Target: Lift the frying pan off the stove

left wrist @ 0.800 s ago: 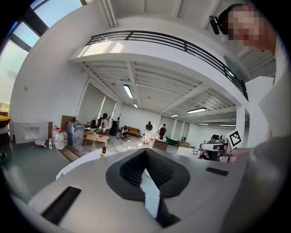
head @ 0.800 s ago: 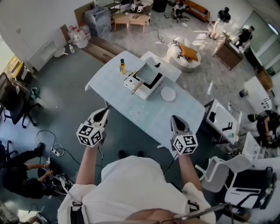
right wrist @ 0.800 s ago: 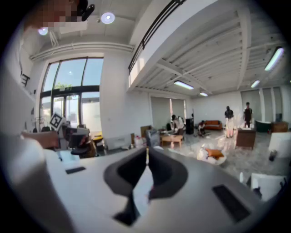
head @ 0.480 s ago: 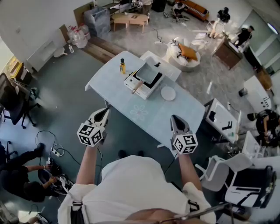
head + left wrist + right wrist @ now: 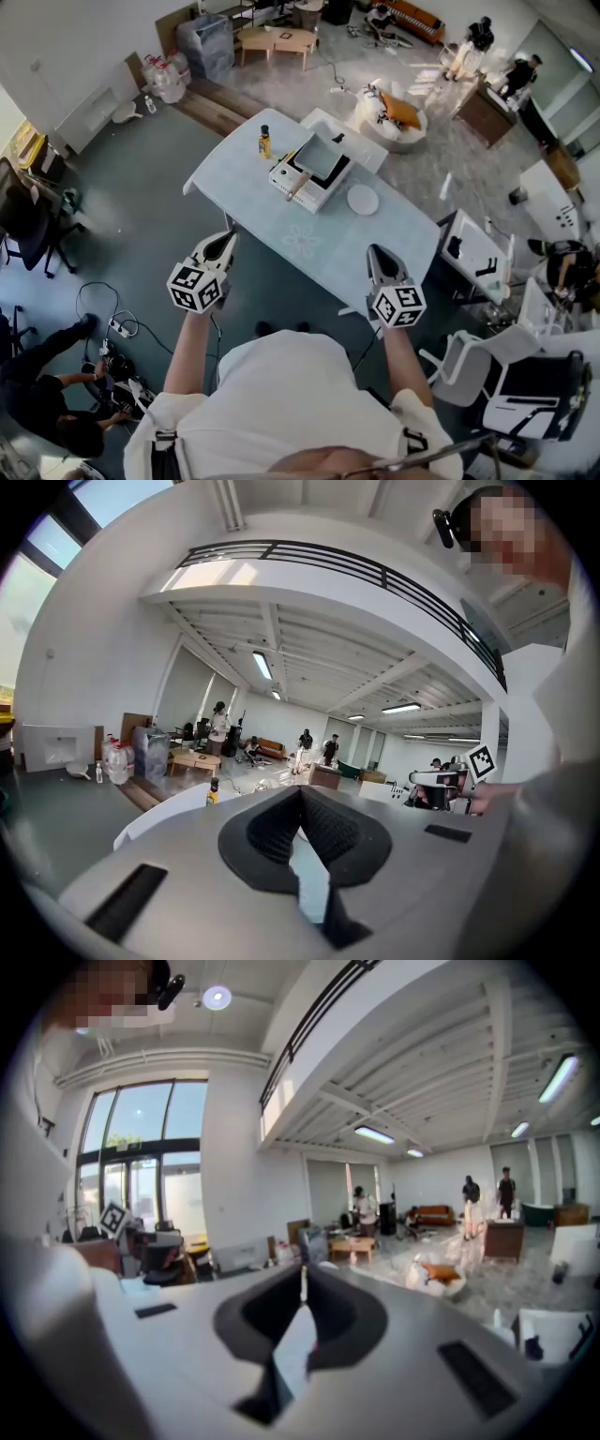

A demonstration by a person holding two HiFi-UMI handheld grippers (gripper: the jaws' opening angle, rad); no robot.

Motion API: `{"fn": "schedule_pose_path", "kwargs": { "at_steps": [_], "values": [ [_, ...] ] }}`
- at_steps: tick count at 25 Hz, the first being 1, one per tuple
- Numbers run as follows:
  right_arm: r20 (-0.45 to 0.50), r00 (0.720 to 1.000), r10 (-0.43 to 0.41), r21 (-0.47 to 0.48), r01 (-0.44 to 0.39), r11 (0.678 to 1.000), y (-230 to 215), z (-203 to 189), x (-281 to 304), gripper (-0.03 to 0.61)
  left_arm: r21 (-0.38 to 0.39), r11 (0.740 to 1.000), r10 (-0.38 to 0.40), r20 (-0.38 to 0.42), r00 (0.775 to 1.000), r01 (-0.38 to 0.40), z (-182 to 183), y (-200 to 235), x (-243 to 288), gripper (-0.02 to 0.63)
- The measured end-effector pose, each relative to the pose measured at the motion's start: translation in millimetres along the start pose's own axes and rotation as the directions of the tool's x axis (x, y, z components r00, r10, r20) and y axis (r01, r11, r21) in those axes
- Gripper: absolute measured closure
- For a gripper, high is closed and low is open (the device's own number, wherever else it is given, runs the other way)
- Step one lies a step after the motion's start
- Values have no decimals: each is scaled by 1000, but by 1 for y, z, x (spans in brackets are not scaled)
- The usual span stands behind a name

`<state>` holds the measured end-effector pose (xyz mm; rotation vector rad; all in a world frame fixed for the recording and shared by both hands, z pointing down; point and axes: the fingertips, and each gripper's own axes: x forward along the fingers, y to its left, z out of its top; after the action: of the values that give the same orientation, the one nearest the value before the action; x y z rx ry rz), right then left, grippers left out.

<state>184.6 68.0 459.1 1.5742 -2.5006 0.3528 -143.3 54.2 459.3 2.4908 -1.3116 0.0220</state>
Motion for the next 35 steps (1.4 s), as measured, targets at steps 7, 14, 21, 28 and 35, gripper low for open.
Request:
{"fn": "schedule_pose_path", "kwargs": {
  "at_steps": [7,14,21,28,35],
  "values": [
    [-4,1000,-19,4,19,1000,17,-2,11,541,6,1000,-28,-17,999,28,-5,19,-4,584],
    [-19,1000,-20,-1,20,1000,36,-9,27,541,12,999,-35,-36,999,36,-10,40,-7,584],
    [-36,999,11,7,-11,1000,32,-13,56,541,0,1000,-8,-41,999,8,-13,57,4,584],
    [-52,997,53,26,-52,998,12,-12,108,541,-24,999,27,-57,998,-29,-12,82,36,584],
    [-82,993,80,41,-77,996,-27,-9,164,541,-33,999,40,-72,997,-42,-8,102,98,584]
  ]
}}
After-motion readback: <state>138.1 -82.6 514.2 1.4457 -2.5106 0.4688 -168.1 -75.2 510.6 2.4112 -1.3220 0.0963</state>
